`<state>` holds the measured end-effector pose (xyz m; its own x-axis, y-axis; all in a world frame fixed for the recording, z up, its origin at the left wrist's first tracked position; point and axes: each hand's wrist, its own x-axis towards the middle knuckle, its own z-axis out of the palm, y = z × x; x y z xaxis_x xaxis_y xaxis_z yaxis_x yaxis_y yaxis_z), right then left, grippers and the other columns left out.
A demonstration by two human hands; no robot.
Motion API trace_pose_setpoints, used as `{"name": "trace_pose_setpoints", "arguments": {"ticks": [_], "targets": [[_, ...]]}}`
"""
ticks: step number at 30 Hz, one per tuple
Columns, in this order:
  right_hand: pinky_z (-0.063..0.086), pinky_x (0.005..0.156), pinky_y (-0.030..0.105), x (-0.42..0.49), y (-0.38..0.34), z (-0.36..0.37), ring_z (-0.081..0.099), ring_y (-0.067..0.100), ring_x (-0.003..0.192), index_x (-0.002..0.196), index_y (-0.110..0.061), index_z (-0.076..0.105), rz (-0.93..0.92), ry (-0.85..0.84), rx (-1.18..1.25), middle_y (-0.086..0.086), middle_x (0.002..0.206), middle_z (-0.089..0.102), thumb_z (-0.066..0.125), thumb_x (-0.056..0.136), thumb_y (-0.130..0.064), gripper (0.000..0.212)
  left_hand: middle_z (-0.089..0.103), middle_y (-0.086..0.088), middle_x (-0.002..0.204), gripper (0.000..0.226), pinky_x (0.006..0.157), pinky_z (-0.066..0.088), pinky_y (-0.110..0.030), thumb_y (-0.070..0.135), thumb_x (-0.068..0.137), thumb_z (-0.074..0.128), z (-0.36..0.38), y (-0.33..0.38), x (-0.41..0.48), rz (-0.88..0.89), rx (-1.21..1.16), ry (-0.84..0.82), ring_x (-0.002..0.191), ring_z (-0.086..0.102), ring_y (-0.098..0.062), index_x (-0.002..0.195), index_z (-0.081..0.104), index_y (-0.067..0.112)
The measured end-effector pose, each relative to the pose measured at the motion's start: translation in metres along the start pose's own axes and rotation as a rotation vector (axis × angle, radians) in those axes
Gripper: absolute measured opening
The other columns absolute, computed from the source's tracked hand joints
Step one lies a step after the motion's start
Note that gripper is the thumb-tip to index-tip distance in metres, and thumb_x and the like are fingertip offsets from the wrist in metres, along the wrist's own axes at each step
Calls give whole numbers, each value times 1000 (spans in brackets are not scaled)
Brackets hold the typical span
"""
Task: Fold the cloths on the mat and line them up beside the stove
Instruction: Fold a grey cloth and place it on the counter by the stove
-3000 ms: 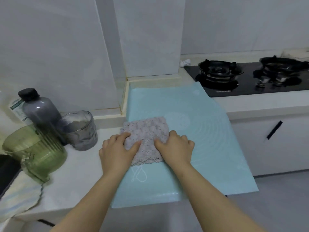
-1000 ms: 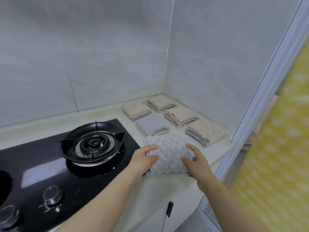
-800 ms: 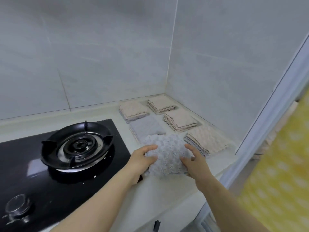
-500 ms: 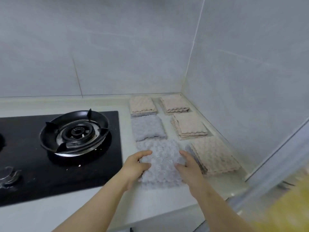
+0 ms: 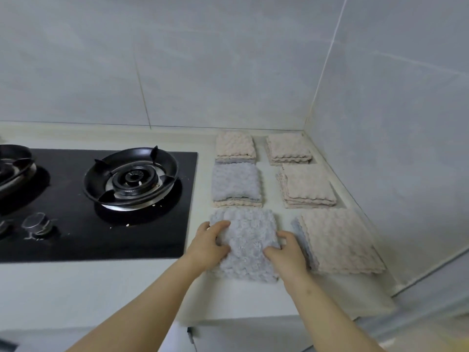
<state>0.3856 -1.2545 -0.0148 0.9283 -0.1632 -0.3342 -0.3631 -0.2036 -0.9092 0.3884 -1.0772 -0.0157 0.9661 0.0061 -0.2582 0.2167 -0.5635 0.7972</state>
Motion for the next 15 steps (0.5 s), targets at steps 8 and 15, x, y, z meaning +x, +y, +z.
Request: {"name": "trace_pose_setpoints", "arguments": {"ticks": [8,15], "targets": [[38,61,25,41,-51,-8,48,8,76,130,-18,41,-100,79,37,3,132,41,53,90,-11,42,32,1,145,34,97,29,-24,18,91,54,-40,56,39,157,41,166,133,31,-17,124,54,20],[32,79,26,85,-97,-4,47,18,97,125,-15,45,-128,96,-2,8,130,46,52,90,-12,36,52,2,124,23,68,41,-21,18,93,51,-62,91,102,171,-126,132,89,51,-7,115,55,23]]}}
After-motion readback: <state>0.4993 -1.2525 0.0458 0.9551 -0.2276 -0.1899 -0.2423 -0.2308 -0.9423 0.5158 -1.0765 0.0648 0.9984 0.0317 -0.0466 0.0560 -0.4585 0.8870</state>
